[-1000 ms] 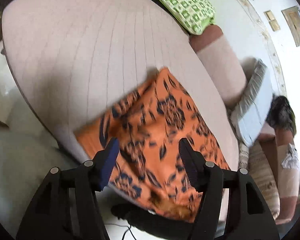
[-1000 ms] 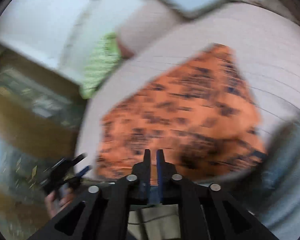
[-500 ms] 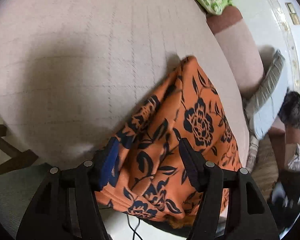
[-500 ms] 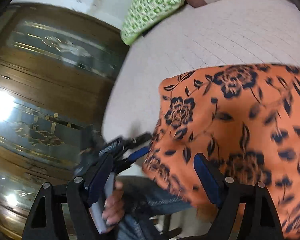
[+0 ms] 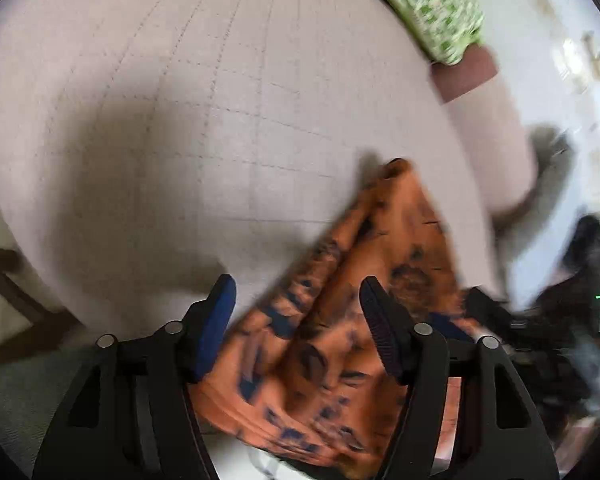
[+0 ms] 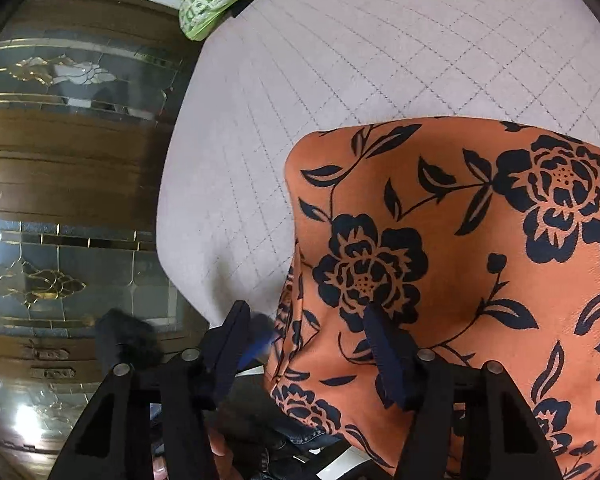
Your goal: Fold small clothes
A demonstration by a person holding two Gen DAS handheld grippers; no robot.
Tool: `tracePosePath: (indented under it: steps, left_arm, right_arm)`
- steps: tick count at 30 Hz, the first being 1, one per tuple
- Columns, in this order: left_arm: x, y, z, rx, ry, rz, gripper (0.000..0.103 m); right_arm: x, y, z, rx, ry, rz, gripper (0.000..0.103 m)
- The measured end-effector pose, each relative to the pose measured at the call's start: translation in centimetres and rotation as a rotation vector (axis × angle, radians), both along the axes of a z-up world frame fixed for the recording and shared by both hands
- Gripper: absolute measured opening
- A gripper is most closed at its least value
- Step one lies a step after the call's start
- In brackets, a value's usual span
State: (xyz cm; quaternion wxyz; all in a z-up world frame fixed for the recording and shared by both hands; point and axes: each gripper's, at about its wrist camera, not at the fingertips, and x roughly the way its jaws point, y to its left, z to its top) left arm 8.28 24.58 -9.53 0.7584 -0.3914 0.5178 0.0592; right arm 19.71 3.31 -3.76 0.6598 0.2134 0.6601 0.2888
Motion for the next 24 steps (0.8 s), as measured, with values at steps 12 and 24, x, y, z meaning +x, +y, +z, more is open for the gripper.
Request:
tracePosePath:
  steps: [12,24]
  left_arm:
    - [0.9,-2.2,-1.1,-0.069,0.023,-0.090,0.058]
    - [-0.7,-4.2,2.3,-0.076,-0.174,-0.160,0.010]
  right_arm:
    - [1.3,0.9,2.2,-0.028,-0.017,0.012,0.058]
    - [2.9,7.0,1.0,-0.209,0.023,0.210,0.051]
